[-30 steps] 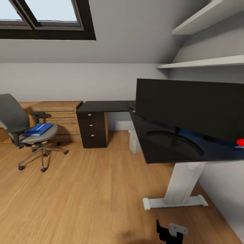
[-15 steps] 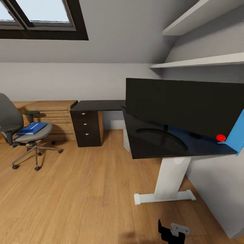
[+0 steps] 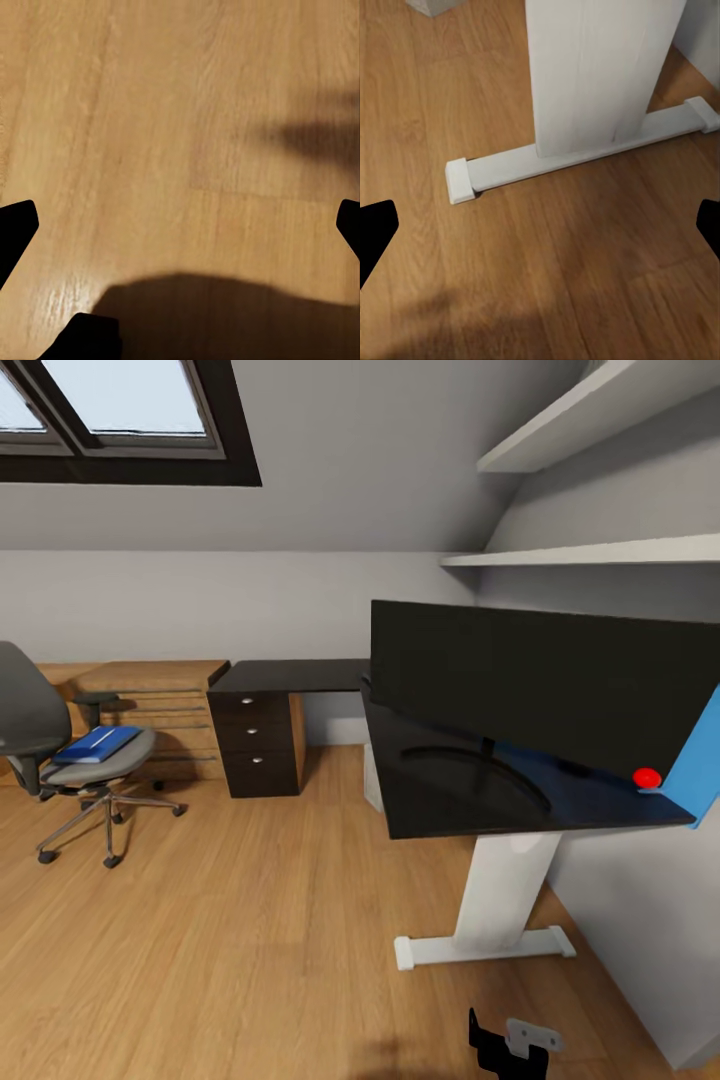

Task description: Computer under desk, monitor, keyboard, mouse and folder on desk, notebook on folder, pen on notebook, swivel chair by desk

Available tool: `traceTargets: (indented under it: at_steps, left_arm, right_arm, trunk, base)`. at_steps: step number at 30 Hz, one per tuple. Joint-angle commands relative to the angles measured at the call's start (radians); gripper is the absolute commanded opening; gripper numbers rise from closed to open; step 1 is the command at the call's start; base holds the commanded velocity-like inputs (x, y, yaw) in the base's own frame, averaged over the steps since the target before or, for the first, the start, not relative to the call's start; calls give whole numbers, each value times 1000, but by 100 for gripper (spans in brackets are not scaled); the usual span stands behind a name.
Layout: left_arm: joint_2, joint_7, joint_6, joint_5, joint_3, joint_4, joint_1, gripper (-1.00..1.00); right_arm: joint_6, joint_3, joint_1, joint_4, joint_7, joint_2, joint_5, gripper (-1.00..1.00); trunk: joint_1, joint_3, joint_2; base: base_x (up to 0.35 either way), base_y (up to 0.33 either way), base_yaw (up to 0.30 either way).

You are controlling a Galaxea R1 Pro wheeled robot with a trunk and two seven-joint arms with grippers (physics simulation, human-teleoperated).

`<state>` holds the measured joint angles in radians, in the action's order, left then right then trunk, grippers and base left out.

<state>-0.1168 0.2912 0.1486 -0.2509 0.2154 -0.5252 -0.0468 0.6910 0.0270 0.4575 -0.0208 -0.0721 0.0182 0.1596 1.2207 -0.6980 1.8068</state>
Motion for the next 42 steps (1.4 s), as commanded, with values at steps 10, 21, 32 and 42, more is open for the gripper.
traceTargets:
  at_steps: [10,21,32,42]
  left_arm:
    - [-1,13,3,-11,8,-1,-1,100]
    - [-4,17,-3,-8,11,1,-1,100]
    - [-4,18,-3,-8,12,1,-1,100]
    - [-2,17,-2,-9,10,1,-1,100]
  right_arm:
    - [4,2,1,-2,-2,3,3,100]
    - [6,3,1,-2,1,0,0,100]
    - [5,2,1,-2,0,0,0,100]
    - [10,2,1,-2,0,-1,0,100]
  trunk:
    - [-39,31,-70]
    - [-81,65,-147]
    - [-123,99,-224]
    - [-161,131,-294]
  base:
    - [0,0,0]
    - [-108,-87,0]
    - [-255,-207,0]
    - [-173,-141,0]
